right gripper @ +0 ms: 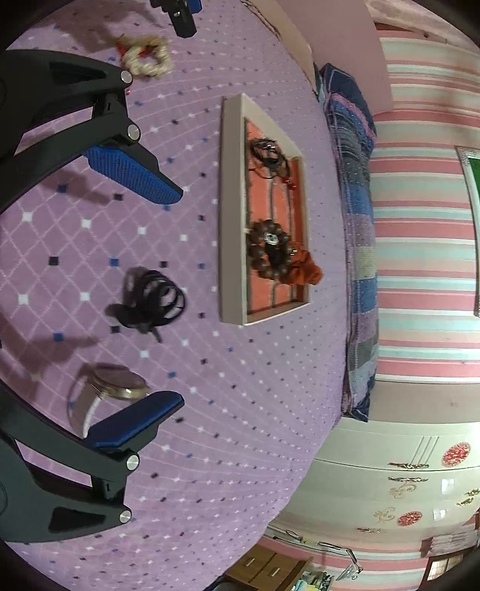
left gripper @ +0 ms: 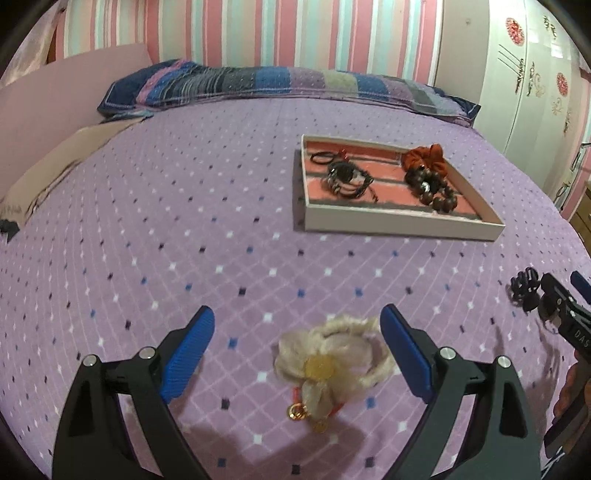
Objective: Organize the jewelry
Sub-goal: 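Move both tools back toward the flower hair tie and the claw clip, then grasp the cream flower hair tie with the left tool while the right tool grasps the black claw clip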
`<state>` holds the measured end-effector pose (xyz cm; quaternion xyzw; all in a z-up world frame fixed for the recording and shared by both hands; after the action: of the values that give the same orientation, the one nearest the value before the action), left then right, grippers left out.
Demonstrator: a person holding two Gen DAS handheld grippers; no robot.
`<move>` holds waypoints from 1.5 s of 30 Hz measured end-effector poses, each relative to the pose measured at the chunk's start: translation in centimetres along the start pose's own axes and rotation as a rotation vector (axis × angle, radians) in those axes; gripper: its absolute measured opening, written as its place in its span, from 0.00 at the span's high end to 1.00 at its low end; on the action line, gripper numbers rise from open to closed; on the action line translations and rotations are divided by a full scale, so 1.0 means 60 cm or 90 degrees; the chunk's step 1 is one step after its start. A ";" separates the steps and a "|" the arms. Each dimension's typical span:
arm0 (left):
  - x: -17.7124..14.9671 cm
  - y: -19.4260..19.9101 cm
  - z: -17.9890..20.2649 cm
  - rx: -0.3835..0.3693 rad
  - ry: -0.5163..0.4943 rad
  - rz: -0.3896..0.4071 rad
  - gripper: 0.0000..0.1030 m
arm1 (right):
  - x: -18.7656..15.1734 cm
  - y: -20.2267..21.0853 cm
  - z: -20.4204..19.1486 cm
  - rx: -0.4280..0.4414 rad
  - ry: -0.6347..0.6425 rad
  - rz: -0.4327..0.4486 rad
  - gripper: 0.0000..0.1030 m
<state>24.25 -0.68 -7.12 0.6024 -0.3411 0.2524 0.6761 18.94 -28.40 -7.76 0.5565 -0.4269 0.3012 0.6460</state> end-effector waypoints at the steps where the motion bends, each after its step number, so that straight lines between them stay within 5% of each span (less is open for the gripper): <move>1: -0.004 -0.002 -0.004 0.000 0.004 -0.001 0.13 | -0.003 -0.001 0.000 0.000 -0.001 -0.001 0.04; 24: -0.062 -0.032 0.002 -0.013 -0.012 -0.005 0.15 | -0.034 -0.045 -0.004 0.001 -0.011 -0.037 0.08; 28: -0.070 -0.041 0.002 -0.039 -0.005 -0.025 0.29 | -0.031 -0.058 0.000 -0.001 -0.020 -0.047 0.15; 41: -0.068 -0.046 0.012 -0.068 -0.004 -0.021 0.49 | -0.033 -0.088 0.012 -0.021 -0.032 -0.075 0.44; 45: -0.068 -0.044 0.015 -0.074 -0.007 -0.020 0.60 | -0.035 -0.090 0.010 -0.030 -0.023 -0.077 0.45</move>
<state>23.48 -1.64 -11.90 0.5686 -0.3495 0.2180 0.7121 22.52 -29.85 -12.07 0.5712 -0.4112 0.2417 0.6680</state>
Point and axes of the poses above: each gripper's, at about its wrist camera, not at the fingertips, and y roughly against the way its jaws point, z to its right, x to its top, the point moved 5 cm from there along -y, roughly the way its jaws point, and after that the axes turned 6 degrees about z, right-handed, at the moved point
